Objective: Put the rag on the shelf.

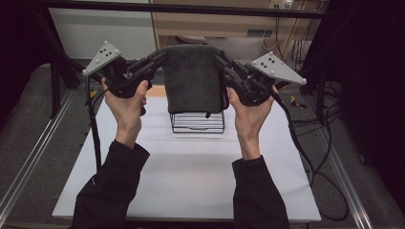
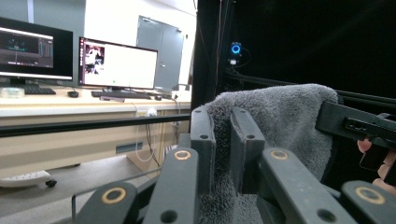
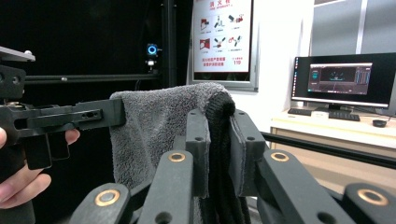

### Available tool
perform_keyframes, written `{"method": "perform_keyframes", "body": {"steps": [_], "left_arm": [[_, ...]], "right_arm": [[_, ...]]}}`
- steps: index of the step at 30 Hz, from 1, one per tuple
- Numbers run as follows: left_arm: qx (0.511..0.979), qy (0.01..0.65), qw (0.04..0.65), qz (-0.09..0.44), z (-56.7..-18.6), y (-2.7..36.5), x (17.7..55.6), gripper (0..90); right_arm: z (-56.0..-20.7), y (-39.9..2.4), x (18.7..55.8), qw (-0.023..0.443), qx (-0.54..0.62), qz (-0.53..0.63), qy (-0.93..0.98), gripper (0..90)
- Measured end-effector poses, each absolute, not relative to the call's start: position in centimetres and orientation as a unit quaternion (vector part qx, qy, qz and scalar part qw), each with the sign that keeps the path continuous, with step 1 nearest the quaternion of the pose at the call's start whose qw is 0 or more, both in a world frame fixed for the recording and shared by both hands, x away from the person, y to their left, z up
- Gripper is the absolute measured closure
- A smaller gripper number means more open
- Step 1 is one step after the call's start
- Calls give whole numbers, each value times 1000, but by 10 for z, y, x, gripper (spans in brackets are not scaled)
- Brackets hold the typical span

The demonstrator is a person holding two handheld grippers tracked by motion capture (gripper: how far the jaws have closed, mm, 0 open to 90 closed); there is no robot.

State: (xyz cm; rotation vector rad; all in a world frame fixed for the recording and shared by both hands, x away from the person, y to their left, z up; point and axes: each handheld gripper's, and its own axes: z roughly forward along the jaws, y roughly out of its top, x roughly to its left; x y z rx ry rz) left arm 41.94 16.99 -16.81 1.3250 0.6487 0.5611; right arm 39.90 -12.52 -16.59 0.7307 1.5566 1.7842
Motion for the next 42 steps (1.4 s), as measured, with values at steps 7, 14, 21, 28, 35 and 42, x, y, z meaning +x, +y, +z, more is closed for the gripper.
{"method": "perform_keyframes", "body": {"steps": [7,14,21,28,35,42], "left_arm": [[589,288,711,254,-153,168,427,806],[584,291,714,254,-143,165,438,806],[584,295,711,258,-133,164,454,805],[583,297,707,268,-120,163,463,806],[578,298,712,265,-110,164,472,805],[572,300,716,265,-102,164,482,805]], "right_arm": [[-149,-127,405,334,274,686,586,801],[-137,-128,415,343,273,685,582,801],[-128,-127,430,347,273,684,581,801],[-118,-127,445,347,275,687,577,801],[-110,-126,457,350,273,691,571,801],[-101,-124,469,360,273,689,567,801]]}}
